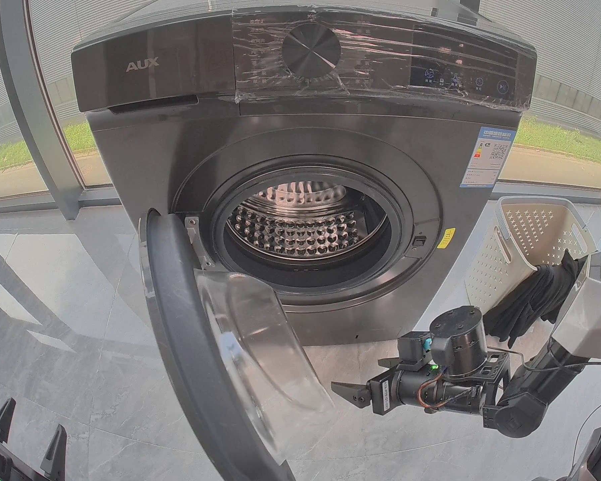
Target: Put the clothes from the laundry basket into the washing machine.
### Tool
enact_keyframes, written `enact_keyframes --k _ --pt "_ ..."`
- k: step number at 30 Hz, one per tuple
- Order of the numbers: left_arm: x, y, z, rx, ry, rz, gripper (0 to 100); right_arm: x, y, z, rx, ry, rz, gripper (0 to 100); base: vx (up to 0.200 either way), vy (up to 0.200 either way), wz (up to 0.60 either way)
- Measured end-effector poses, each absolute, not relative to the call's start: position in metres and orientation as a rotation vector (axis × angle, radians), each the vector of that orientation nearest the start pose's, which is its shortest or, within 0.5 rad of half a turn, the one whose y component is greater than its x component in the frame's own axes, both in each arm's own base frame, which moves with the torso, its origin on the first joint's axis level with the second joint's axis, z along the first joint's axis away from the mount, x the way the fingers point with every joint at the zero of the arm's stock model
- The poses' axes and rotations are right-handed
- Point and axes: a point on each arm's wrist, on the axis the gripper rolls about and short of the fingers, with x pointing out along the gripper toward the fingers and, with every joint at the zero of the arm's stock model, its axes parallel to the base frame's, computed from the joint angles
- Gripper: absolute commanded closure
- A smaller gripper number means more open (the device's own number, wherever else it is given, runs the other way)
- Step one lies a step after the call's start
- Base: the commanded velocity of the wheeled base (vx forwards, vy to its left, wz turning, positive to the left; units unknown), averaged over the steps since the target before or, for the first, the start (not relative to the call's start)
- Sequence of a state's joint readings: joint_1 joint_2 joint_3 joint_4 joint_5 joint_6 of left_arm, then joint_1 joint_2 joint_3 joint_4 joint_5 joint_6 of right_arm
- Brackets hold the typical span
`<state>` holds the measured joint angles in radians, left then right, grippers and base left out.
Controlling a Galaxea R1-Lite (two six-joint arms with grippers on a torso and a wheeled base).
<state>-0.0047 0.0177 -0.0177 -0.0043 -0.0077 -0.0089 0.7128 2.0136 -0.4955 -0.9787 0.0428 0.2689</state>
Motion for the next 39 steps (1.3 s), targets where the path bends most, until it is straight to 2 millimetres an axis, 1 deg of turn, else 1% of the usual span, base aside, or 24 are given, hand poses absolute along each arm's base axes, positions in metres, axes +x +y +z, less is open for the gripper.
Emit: enact_keyframes --k 6,9,12,16,21,24,29,39 --pt "-0.023 0.0 0.081 -0.009 -0.004 -0.012 0 0.215 0.2 0.05 0.083 0.616 0.719 0 0.0 0.0 0.0" --pt "-0.023 0.0 0.081 -0.009 -0.004 -0.012 0 0.214 0.202 0.051 0.084 0.609 0.722 0 0.0 0.0 0.0" --pt "-0.023 0.0 0.081 -0.009 -0.004 -0.012 0 0.221 0.203 0.055 0.092 0.584 0.699 0 0.0 0.0 0.0" --pt "-0.023 0.0 0.081 -0.009 -0.004 -0.012 0 0.238 0.205 0.055 0.089 0.548 0.608 0 0.0 0.0 0.0" --pt "-0.023 0.0 0.081 -0.009 -0.004 -0.012 0 0.253 0.214 0.049 0.084 0.527 0.55 0 0.0 0.0 0.0" --pt "-0.023 0.0 0.081 -0.009 -0.003 -0.012 0 0.256 0.223 0.046 0.096 0.516 0.521 0 0.0 0.0 0.0" --pt "-0.023 0.0 0.081 -0.009 -0.004 -0.012 0 0.251 0.24 0.04 0.108 0.529 0.548 0 0.0 0.0 0.0" --pt "-0.023 0.0 0.081 -0.007 -0.004 -0.012 0 0.235 0.261 0.038 0.125 0.535 0.617 0 0.0 0.0 0.0"
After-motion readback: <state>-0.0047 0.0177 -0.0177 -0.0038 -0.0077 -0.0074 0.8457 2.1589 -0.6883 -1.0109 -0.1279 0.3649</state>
